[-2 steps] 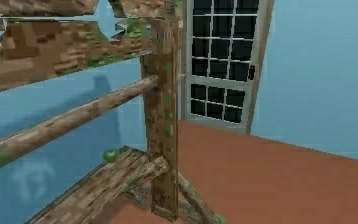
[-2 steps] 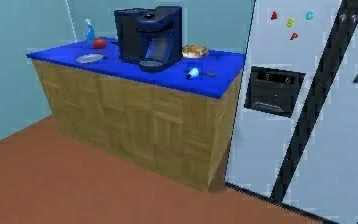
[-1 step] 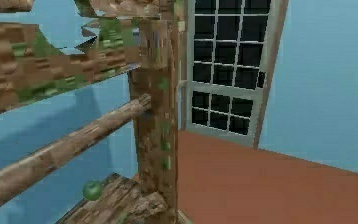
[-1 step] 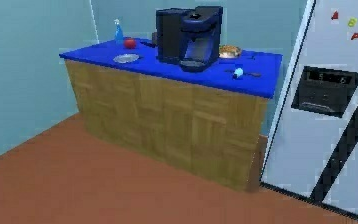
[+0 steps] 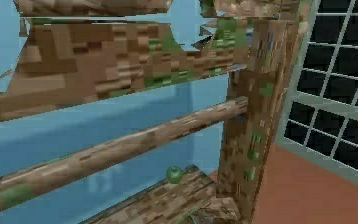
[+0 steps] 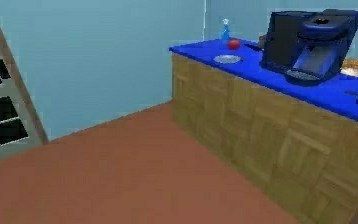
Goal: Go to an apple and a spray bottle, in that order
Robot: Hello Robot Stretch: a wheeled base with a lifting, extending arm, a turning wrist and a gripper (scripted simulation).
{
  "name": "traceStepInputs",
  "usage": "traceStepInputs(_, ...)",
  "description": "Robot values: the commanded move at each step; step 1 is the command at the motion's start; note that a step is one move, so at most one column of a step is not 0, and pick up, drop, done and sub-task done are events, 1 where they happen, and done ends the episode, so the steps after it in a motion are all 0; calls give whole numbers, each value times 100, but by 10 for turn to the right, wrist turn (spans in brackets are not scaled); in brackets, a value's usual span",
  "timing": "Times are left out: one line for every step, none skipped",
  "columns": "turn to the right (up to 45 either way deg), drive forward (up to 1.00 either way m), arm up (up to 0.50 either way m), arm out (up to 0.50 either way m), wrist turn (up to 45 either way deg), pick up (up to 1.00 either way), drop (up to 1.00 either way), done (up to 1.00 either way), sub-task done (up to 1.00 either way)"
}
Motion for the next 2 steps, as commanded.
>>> traceStepInputs(0,0,0,0,0,0,0,0,100)
traceStepInputs(450,0,0,0,0,0,0,0,0)
